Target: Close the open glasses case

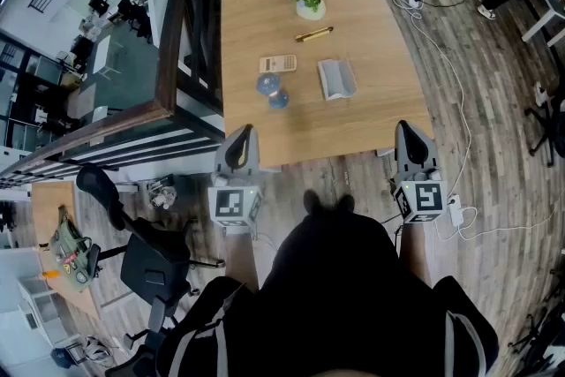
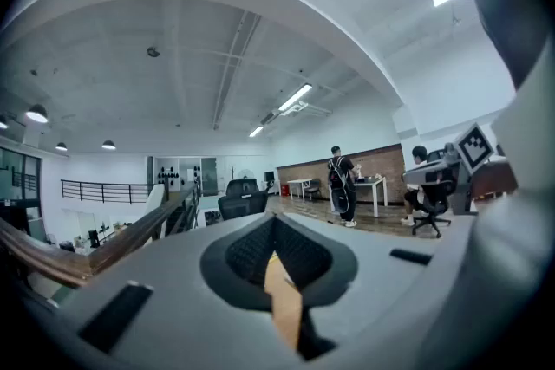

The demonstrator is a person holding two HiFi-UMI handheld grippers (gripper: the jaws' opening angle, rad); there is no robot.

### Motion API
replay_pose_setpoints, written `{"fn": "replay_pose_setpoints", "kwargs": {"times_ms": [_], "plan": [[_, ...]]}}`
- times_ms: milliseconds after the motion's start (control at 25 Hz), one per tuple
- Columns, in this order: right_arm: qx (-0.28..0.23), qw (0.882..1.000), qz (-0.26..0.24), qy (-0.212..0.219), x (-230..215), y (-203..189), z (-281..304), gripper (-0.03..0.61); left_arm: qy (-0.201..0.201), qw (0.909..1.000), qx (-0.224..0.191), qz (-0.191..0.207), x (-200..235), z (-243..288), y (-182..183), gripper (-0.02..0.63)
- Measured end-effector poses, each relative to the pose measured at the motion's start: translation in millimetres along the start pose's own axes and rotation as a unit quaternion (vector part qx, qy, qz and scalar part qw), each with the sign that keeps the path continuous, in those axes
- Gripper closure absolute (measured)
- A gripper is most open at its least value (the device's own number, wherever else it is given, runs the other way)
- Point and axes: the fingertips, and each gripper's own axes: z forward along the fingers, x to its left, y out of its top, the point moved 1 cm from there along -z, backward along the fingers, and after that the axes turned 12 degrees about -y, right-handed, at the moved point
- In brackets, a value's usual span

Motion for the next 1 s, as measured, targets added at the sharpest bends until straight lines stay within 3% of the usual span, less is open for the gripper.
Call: {"fn": "replay_pose_setpoints", "kwargs": {"times_ms": [560,720,880,1000], "plan": [[0.014,1.000,-0.008,0.001,-16,-7,-6,0.565,-0.012,0.9998,0.013,0.007,-19,16,4,0.615],[0.013,1.000,0.010,-0.002,-28,-11,-15,0.565,-0.025,0.9985,0.035,0.035,-36,24,6,0.615],[0.015,0.999,0.031,-0.006,-47,-29,-18,0.565,-0.024,0.9991,0.034,0.008,-47,30,9,0.615],[0.022,0.999,0.040,-0.009,-62,-41,-27,0.565,-0.016,0.9989,0.041,0.015,-57,32,10,0.615]]}}
